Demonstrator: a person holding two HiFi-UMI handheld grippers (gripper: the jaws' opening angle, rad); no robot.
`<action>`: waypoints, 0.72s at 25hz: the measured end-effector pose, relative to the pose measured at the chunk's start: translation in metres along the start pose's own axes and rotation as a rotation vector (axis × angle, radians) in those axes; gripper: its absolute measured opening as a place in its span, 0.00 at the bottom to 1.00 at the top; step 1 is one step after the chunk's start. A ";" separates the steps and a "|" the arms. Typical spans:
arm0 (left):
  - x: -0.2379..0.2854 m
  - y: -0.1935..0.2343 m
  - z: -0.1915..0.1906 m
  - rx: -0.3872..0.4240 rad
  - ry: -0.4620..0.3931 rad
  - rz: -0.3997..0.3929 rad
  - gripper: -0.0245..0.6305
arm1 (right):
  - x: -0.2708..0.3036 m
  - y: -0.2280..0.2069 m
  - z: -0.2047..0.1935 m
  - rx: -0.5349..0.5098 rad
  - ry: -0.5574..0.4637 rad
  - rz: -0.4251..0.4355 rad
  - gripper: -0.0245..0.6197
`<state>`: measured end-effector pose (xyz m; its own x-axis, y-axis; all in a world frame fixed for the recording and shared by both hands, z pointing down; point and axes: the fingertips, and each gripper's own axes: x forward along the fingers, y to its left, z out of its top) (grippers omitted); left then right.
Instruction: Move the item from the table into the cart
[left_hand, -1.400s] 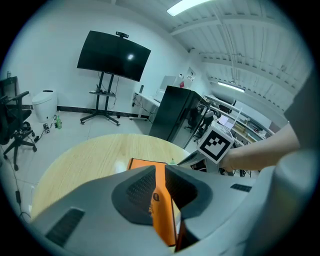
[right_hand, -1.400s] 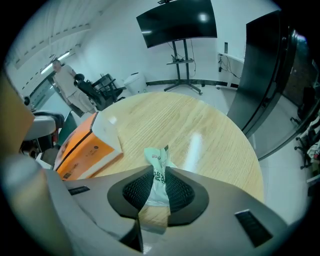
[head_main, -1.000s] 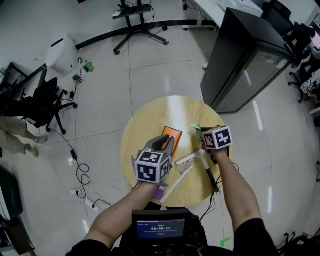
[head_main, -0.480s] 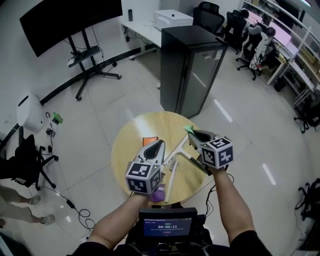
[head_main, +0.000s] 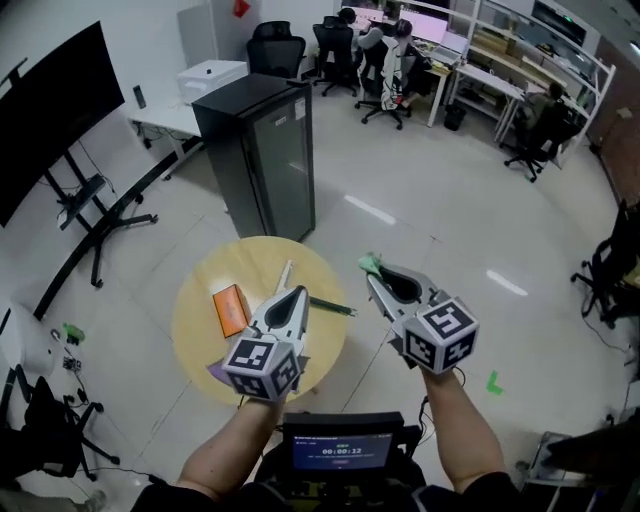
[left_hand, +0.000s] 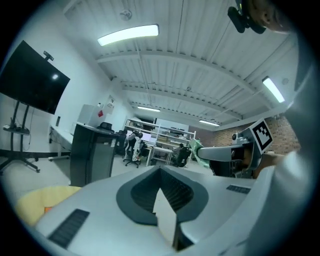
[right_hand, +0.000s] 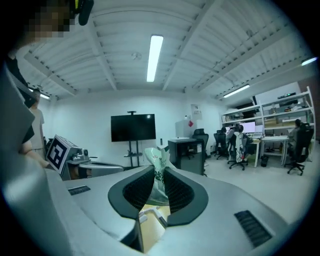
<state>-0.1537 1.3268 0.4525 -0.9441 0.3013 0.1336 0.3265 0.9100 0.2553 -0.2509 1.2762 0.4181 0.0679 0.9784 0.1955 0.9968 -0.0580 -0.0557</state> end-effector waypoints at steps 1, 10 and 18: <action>0.008 -0.027 0.002 0.015 -0.005 -0.033 0.04 | -0.028 -0.010 0.003 0.002 -0.022 -0.024 0.11; 0.098 -0.334 -0.033 0.139 -0.021 -0.374 0.04 | -0.319 -0.129 -0.008 -0.009 -0.166 -0.315 0.11; 0.139 -0.495 -0.058 0.211 0.010 -0.684 0.04 | -0.502 -0.181 -0.034 0.020 -0.214 -0.713 0.11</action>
<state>-0.4439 0.9018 0.4007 -0.9333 -0.3586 0.0184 -0.3555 0.9299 0.0942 -0.4641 0.7884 0.3631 -0.6071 0.7946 -0.0042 0.7946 0.6071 -0.0052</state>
